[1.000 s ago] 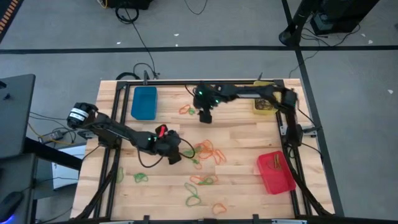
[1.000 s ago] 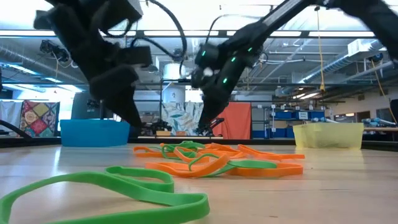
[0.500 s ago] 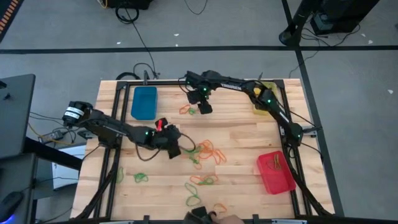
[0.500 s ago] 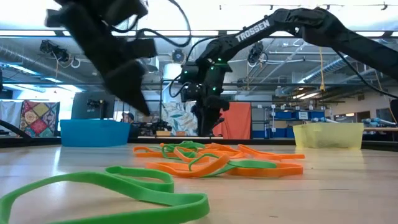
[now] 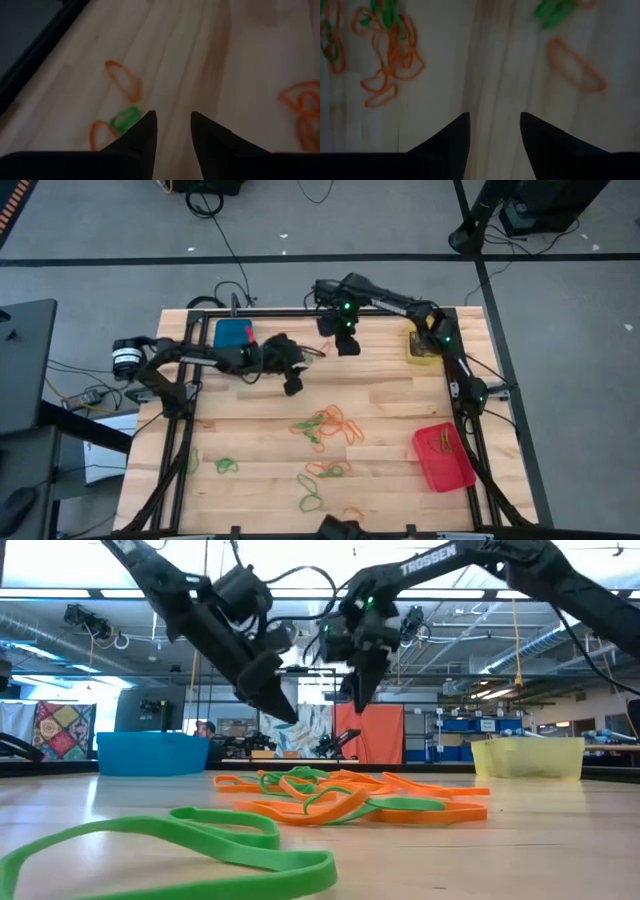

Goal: Sort rubber bands into baskets
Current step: Put the green rubber band into the red bin

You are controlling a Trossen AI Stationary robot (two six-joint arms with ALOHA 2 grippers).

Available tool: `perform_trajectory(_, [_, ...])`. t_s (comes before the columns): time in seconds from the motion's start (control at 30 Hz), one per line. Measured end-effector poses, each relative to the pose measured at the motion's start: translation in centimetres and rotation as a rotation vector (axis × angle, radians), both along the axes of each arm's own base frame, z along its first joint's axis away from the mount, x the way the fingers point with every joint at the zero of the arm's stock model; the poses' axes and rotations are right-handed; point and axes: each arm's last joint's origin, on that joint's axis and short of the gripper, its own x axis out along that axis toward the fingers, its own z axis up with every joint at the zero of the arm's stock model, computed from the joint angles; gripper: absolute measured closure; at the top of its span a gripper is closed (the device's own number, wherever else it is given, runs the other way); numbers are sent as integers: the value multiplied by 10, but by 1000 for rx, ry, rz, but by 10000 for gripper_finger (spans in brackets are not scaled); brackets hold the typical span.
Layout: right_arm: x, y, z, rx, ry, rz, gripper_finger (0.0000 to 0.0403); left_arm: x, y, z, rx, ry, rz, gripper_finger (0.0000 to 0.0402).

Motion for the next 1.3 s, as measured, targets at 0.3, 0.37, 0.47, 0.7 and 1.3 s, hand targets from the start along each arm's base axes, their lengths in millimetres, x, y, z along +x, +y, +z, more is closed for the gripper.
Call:
perform_trajectory(0.3, [-19, -6, 40, -64, -105, -34, 219, 15, 47, -44, 44, 52, -70, 277])
perform_trajectory(0.37, [-21, -6, 45, -73, -121, -32, 219, 16, 59, -51, 27, 81, -64, 277])
perform_trajectory(0.47, [-22, -10, 45, -82, -131, -36, 219, 20, 71, -61, -26, 90, -88, 277])
perform_trajectory(0.7, [-24, -19, 46, -122, -140, -69, 219, 29, 83, -73, -76, 111, -155, 292])
perform_trajectory(1.3, [-27, -6, -67, 64, -65, -128, 237, 26, 79, -12, -42, 70, -175, 398])
